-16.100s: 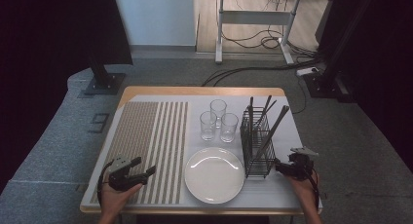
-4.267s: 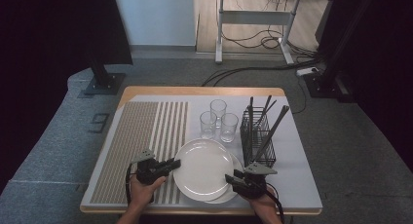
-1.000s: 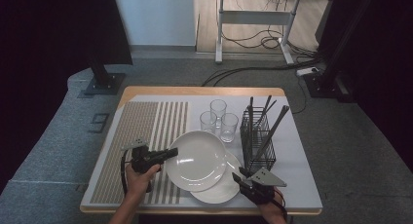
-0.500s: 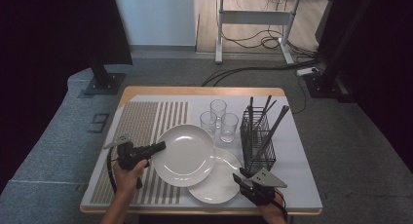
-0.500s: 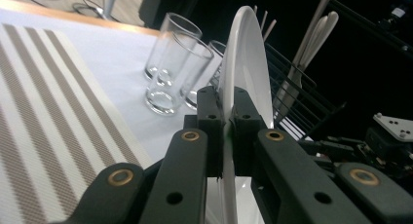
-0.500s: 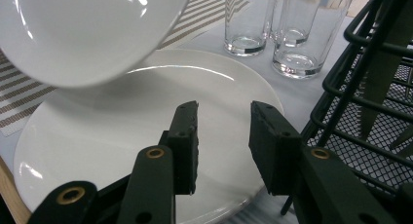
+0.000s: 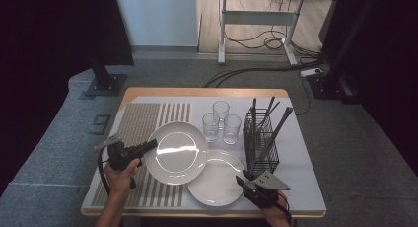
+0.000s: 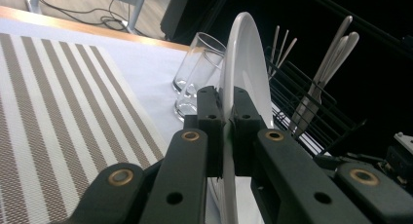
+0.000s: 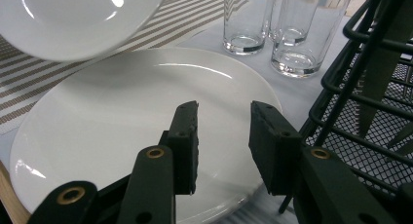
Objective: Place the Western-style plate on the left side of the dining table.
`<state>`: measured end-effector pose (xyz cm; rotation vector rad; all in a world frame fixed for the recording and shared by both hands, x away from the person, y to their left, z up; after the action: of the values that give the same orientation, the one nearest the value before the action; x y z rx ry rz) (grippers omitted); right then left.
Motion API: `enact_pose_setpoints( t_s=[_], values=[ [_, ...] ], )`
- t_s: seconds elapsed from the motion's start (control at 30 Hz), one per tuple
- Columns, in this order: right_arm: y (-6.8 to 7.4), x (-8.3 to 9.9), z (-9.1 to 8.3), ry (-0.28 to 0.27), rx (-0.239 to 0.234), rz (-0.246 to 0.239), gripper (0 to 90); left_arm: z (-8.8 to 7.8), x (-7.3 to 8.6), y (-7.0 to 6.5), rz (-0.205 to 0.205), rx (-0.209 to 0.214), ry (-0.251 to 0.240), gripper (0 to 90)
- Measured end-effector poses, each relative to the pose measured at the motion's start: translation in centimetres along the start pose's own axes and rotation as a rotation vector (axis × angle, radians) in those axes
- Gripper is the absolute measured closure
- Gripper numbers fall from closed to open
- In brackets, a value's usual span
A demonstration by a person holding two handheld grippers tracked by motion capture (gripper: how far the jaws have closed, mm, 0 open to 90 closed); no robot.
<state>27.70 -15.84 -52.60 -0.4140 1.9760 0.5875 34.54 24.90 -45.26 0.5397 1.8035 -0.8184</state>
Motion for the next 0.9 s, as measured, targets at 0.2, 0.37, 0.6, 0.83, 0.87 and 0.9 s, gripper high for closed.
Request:
enact_pose_setpoints(
  t_s=[0.2,0.37,0.6,0.83,0.87,0.9],
  values=[
    [0.0,0.1,0.0,0.005,0.000,-0.001,63.7,-0.4,0.0,0.4,-0.007,-0.017,-0.009,86.2],
    [0.0,0.1,0.0,0.001,0.004,-0.001,63.8,-0.9,-0.1,0.8,-0.010,-0.039,-0.017,86.2],
    [0.1,0.1,0.0,0.006,0.002,-0.005,63.8,-1.7,-0.3,1.4,-0.001,-0.079,-0.026,86.2],
    [0.1,0.2,0.0,0.007,0.005,-0.006,63.8,-2.2,-0.2,2.2,-0.009,-0.109,-0.035,86.3],
    [0.1,0.2,0.0,0.007,0.005,-0.006,63.8,-2.3,-0.2,2.3,-0.010,-0.111,-0.035,86.3],
    [0.1,0.2,0.0,0.008,0.003,-0.007,63.8,-2.4,-0.2,2.4,-0.010,-0.115,-0.036,86.3]
  ],
)
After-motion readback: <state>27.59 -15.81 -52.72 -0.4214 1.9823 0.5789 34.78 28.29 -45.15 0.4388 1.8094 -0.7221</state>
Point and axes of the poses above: each handheld gripper's, and its own axes: z roughly forward along the jaws, x roughly out of its underside, y roughly to its left, the point moved 3 cm from there along z, roughly forward along the jaws, and after that the axes turned 13 degrees about z, right-handed, at the moved point
